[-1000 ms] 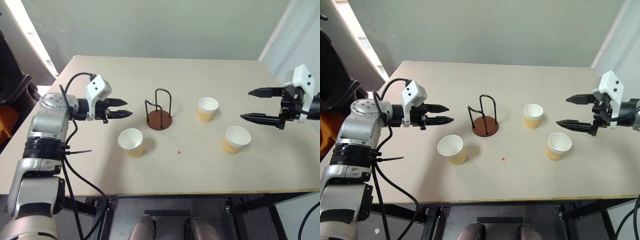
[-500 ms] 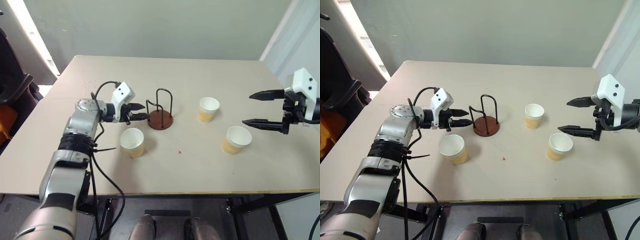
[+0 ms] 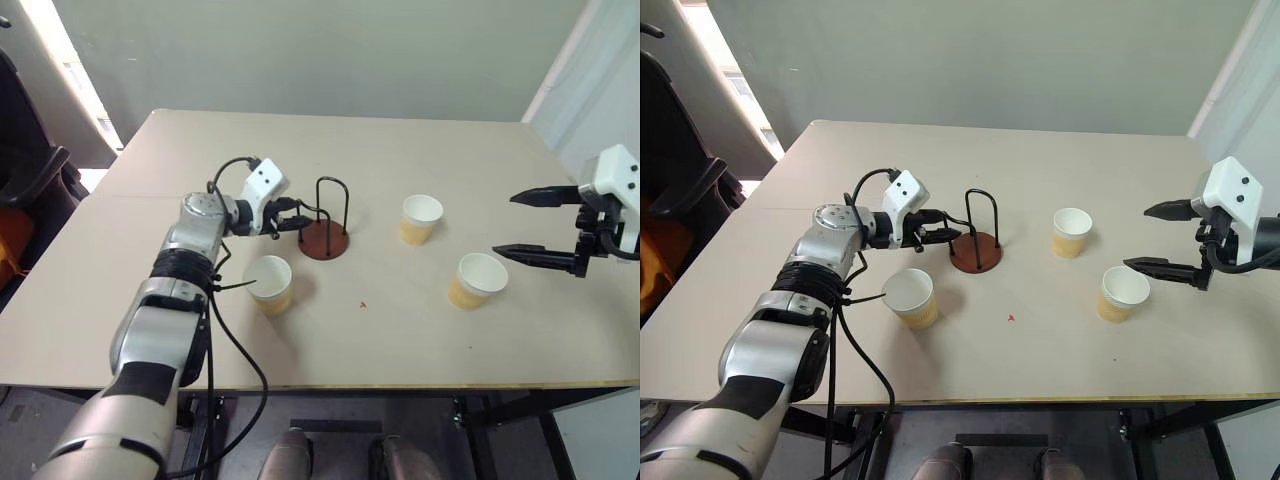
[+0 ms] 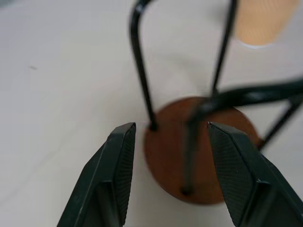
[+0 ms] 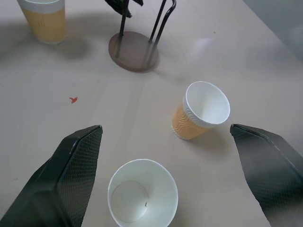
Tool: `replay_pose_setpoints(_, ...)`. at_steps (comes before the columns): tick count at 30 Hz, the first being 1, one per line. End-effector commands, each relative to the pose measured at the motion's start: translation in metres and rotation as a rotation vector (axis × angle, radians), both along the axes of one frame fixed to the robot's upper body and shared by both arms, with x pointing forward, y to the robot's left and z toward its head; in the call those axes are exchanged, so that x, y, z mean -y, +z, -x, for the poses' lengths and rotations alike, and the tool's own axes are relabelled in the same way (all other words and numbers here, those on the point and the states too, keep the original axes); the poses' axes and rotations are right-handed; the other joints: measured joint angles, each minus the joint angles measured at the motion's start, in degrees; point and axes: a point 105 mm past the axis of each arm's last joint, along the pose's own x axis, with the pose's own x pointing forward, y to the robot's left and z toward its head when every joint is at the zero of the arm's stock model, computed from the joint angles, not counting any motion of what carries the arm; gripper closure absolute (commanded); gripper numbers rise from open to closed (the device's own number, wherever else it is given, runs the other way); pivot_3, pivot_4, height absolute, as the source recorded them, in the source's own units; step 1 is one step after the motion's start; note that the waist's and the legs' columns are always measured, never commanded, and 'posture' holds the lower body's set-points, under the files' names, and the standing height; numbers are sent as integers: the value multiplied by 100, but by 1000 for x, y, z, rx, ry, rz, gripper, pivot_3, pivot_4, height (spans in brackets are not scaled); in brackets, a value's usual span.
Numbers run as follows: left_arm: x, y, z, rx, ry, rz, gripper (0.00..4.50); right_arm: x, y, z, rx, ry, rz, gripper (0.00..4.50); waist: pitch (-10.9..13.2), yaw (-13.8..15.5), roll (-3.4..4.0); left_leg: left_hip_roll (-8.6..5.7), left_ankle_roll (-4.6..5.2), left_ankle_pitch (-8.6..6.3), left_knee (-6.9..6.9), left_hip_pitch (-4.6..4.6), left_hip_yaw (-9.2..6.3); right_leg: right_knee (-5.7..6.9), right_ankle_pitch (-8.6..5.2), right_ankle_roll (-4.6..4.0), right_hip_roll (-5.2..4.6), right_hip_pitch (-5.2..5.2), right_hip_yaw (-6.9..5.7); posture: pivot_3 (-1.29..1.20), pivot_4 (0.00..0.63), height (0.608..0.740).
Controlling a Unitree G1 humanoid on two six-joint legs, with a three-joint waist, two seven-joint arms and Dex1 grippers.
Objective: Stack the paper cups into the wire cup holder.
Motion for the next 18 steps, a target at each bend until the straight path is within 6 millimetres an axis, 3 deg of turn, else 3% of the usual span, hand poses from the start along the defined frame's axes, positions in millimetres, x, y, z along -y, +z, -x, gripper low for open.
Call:
replay_pose_setpoints(1, 0, 22, -5, 69, 14, 29, 2948, 1, 14, 6, 57, -6, 9, 0, 0, 2, 0, -1, 1, -1, 1, 0, 4, -2, 1, 2, 0, 0, 2, 0, 150, 740)
replay_pose_setpoints(5, 0, 23, -3, 62, -16, 35, 4390, 4, 13, 8, 55, -19, 8, 0, 0, 6, 0, -6, 5, -3, 5, -2, 10, -3, 0, 10, 0, 0, 9, 0, 150, 740)
replay_pose_setpoints(10, 7, 28, 4, 59, -90, 48, 4451, 4, 12, 6, 55, -18, 7, 0, 0, 8, 1, -9, 4, -1, 8, -2, 20, -2, 0, 14, 5, 0, 12, 0, 150, 740)
replay_pose_setpoints(12, 21, 37, 13, 52, -198, 84, 4451, 2, 11, 8, 34, 0, 10, 0, 0, 9, 1, -11, 1, 0, 10, -3, 21, -2, 0, 18, 6, 0, 15, 0, 150, 740)
replay_pose_setpoints(16, 57, 53, 48, -2, -472, 181, 4451, -6, -2, 16, -54, 56, 22, 0, 0, 47, 0, -25, -13, 8, 15, -13, 31, -3, -8, 35, 20, -2, 22, 0, 150, 740)
replay_pose_setpoints(18, 72, 50, 67, -30, -590, 166, 4451, -7, -13, 17, -96, 63, 40, 0, 0, 66, 0, -45, -19, 12, 16, -14, 51, -1, -18, 50, 17, 0, 29, 0, 150, 740)
